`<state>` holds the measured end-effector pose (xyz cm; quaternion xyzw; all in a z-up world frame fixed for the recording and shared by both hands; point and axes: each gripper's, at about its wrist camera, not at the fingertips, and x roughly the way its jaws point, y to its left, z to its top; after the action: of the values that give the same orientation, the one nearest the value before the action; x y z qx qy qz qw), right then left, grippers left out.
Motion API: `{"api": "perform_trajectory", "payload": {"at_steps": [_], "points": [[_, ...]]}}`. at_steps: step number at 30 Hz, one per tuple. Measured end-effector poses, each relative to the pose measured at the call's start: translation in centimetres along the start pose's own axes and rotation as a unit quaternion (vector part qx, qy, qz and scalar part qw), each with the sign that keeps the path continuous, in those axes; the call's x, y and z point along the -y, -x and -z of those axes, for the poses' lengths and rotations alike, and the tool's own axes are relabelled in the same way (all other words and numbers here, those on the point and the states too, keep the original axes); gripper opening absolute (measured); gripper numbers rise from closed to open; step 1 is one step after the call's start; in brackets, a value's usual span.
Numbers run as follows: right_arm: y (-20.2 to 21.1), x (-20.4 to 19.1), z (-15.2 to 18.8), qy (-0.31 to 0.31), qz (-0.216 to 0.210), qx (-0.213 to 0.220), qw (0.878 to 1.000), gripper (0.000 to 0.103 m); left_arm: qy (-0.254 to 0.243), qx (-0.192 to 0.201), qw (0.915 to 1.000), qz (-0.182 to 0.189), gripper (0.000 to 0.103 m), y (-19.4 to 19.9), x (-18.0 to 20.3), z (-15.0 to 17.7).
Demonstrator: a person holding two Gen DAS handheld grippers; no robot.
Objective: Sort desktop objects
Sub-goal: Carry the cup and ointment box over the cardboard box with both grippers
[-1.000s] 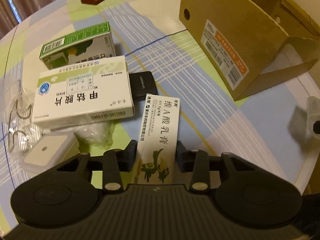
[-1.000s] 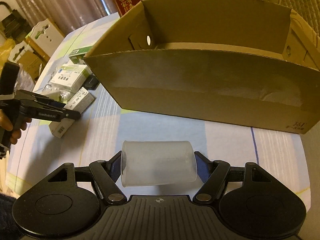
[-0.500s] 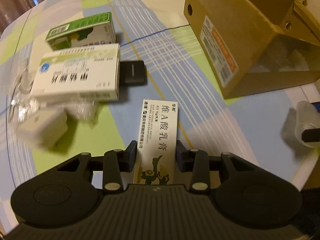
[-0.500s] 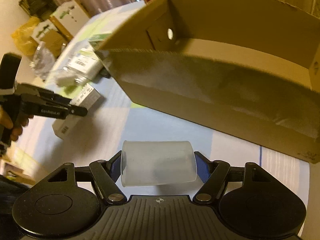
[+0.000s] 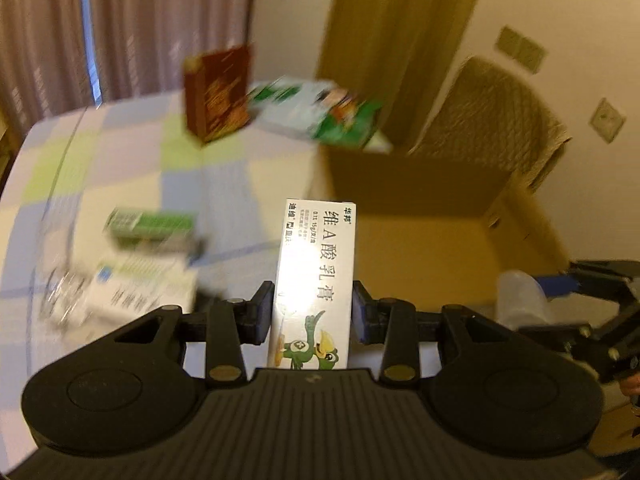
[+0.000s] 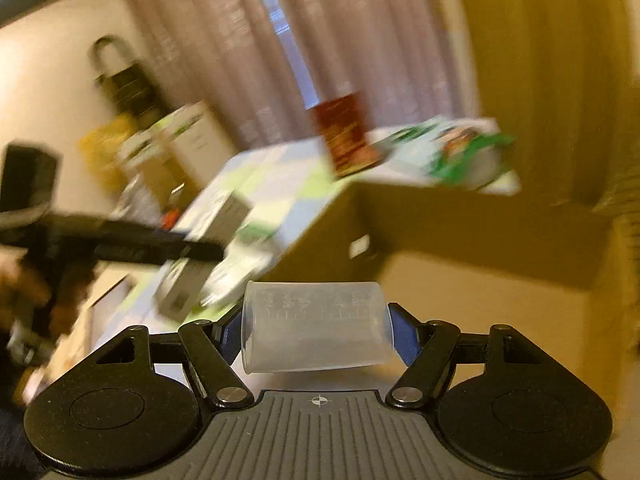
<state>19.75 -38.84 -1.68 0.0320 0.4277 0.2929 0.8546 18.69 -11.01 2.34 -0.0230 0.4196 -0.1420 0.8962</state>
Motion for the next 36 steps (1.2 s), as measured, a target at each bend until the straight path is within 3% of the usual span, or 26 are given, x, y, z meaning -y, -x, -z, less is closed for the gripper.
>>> {"api": "perform_trajectory", "payload": {"at_steps": [7, 10, 14, 20, 28, 36], "points": [[1.2, 3.7, -3.5, -0.034, 0.066, 0.050, 0.996, 0.072, -0.035, 0.014, 0.9985, 0.039, 0.034, -4.0, 6.2, -4.4], [0.0, 4.8, -3.4, -0.045, 0.079, 0.035, 0.995, 0.071, -0.046, 0.003, 0.9979, 0.045, 0.034, -6.2, 8.2, -5.5], [-2.2, 6.4, -3.3, -0.057, 0.087, -0.010, 0.994, 0.071, -0.047, -0.032, 0.9974, 0.045, 0.034, -10.4, 9.5, -6.2], [-5.8, 8.0, -3.0, -0.020, 0.101, -0.101, 0.990, 0.072, -0.037, -0.103, 0.9937, 0.024, 0.034, -15.9, 9.2, -5.2], [-10.1, 9.5, -2.7, -0.016, 0.084, -0.209, 0.974, 0.072, -0.048, -0.168, 0.9846, 0.004, 0.034, -18.9, 8.8, -3.7], [-12.7, 9.8, -2.5, -0.004, 0.078, -0.255, 0.964, 0.072, -0.045, -0.211, 0.9765, -0.007, 0.035, -21.2, 9.0, -2.5]]}}
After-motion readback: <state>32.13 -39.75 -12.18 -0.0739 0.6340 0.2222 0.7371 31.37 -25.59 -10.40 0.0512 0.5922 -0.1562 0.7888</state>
